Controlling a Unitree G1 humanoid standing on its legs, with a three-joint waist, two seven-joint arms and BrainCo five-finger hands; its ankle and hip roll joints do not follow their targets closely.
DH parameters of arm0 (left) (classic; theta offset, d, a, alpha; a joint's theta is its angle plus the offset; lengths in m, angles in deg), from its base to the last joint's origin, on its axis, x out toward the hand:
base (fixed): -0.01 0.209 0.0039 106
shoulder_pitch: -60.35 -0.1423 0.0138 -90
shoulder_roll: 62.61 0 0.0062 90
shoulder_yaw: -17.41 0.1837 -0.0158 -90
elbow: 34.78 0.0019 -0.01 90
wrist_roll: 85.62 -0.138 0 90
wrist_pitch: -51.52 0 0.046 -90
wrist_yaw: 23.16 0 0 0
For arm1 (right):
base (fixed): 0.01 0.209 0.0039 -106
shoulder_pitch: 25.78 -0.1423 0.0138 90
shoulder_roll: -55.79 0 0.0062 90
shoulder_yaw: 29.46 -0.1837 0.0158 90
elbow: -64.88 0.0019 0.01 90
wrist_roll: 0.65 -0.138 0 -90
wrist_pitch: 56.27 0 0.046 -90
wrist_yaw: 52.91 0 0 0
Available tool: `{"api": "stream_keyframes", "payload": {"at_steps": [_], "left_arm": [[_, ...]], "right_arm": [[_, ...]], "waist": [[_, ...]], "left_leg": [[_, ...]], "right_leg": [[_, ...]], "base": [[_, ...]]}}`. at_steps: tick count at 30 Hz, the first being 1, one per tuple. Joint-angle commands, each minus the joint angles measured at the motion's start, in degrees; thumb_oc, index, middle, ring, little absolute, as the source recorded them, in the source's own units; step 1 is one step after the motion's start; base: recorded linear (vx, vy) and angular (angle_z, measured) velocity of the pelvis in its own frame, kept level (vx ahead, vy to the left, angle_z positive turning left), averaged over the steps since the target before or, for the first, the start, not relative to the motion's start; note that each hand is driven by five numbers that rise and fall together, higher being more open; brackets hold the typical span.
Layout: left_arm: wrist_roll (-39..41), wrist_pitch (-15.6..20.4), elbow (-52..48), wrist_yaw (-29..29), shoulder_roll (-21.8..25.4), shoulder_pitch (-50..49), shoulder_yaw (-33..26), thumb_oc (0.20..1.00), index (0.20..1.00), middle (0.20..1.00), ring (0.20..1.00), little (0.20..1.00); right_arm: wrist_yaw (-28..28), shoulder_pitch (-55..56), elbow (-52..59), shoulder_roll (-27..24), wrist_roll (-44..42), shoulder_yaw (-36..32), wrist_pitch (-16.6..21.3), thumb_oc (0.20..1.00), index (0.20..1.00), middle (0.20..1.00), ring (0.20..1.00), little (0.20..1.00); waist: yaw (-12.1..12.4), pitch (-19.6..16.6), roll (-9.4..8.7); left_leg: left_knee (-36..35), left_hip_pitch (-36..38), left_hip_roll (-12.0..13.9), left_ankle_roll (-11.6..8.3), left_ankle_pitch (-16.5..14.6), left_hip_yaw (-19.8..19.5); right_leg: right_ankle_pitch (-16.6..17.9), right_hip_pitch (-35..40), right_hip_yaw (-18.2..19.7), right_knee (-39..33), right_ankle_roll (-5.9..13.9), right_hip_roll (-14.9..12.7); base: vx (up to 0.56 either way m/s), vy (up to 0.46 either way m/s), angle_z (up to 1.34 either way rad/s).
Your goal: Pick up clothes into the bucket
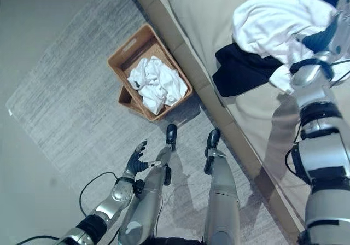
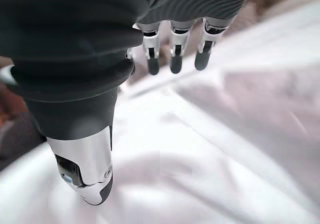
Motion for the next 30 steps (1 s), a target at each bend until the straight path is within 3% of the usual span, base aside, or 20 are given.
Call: {"api": "stream_keyframes", "payload": {"at_steps": [1,8,9,11,12,13,15,20,21,30], "left_arm": [[2.0,0.8,0.9,2.2,0.2,0.1,1.7,1.000,1.000,1.000,1.000,1.000],[5.8,0.9,1.8,2.2,-0.1,0.5,0.9,1.000,1.000,1.000,1.000,1.000],[6.0,0.6,2.0,1.9,-0.1,0.1,1.1,1.000,1.000,1.000,1.000,1.000],[6.7,0.6,2.3,1.7,-0.3,0.3,1.0,1.000,1.000,1.000,1.000,1.000],[7.4,0.3,2.3,1.1,-0.7,0.6,1.3,1.000,1.000,1.000,1.000,1.000],[7.6,0.2,2.3,0.6,-0.9,0.8,1.5,1.000,1.000,1.000,1.000,1.000],[8.3,0.2,1.5,0.2,-1.0,1.0,1.7,1.000,1.000,1.000,1.000,1.000],[8.3,0.0,1.4,0.1,-1.0,1.8,1.8,1.000,1.000,1.000,1.000,1.000],[8.0,0.0,1.4,0.4,-0.8,2.8,1.2,1.000,1.000,1.000,1.000,1.000],[5.1,0.2,3.7,0.9,0.5,1.9,-1.2,1.000,1.000,1.000,1.000,1.000]], "right_arm": [[0.7,-5.1,-1.6,-7.0,-0.1,5.8,-1.4,1.000,1.000,1.000,1.000,1.000],[8.0,-14.3,-6.7,-8.6,-0.4,14.7,-3.5,1.000,1.000,1.000,1.000,1.000],[10.0,-14.2,-7.6,-8.5,-0.2,15.4,-3.6,1.000,1.000,1.000,1.000,1.000],[10.1,-15.0,-7.9,-8.3,-1.2,15.5,-3.6,1.000,1.000,1.000,1.000,1.000],[13.1,-14.6,-9.0,-8.5,-2.4,15.6,-3.6,1.000,1.000,1.000,1.000,1.000],[13.9,-14.8,-9.4,-8.4,-2.7,15.9,-3.5,0.595,0.595,0.595,0.595,0.595],[14.4,-14.9,-10.1,-8.1,-3.2,15.7,-3.8,0.200,0.200,0.200,0.200,0.200],[13.8,-14.5,-8.9,-7.5,-4.3,15.1,-3.1,0.200,0.200,0.200,0.200,0.200],[12.7,-15.0,-7.4,-7.4,-5.3,14.7,-2.3,0.200,0.200,0.200,0.200,0.200],[7.3,-14.5,10.1,-9.4,-6.6,14.1,1.0,0.200,0.200,0.200,0.200,0.200]], "waist": [[-0.5,-0.7,1.85],[-0.3,-0.7,2.01],[-0.5,-0.7,1.67],[-0.5,-0.7,1.53],[-0.5,-0.7,1.38],[-0.5,-0.7,1.42],[-0.6,-0.7,1.34],[-0.9,-0.7,0.92],[-0.8,-0.7,0.76],[-2.7,-0.7,-2.35]], "left_leg": [[4.1,-0.3,1.8,-1.34,-4.0,-1.8],[4.2,-4.6,2.2,-1.85,-3.1,-1.2],[4.1,-3.7,2.1,-2.06,-4.4,-1.4],[4.2,-4.2,2.0,-2.12,-4.3,-1.4],[4.4,-4.8,2.0,-2.11,-4.3,-1.5],[4.5,-5.1,2.0,-2.11,-4.3,-1.7],[4.8,-5.4,1.8,-2.16,-4.2,-1.8],[5.0,-5.1,1.8,-2.13,-4.3,-1.8],[5.0,-6.1,2.0,-2.05,-2.7,-1.9],[4.3,3.3,2.5,-2.34,-3.6,-1.8]], "right_leg": [[0.9,1.8,2.7,-1.3,5.74,-1.5],[1.0,-3.7,3.5,0.1,5.50,-1.2],[-1.1,-3.5,4.0,1.3,5.91,-1.3],[-1.1,-4.1,4.1,1.6,5.86,-1.3],[-1.4,-4.7,4.1,2.1,5.76,-1.3],[-1.5,-4.9,4.0,2.1,5.76,-1.4],[-1.5,-5.1,4.0,2.2,5.68,-1.4],[-1.2,-4.6,3.8,1.8,5.69,-1.2],[1.1,-5.0,3.2,0.5,5.25,-0.9],[2.1,6.1,2.6,-3.4,5.60,-0.5]], "base": [[0.00,-0.038,0.06],[0.00,-0.044,0.02],[0.06,-0.082,0.01],[0.03,-0.054,0.06],[-0.01,-0.057,0.08],[-0.01,-0.072,0.06],[-0.02,-0.039,0.01],[-0.02,0.002,0.00],[-0.10,0.017,-0.01],[-0.04,0.017,-0.02]]}}
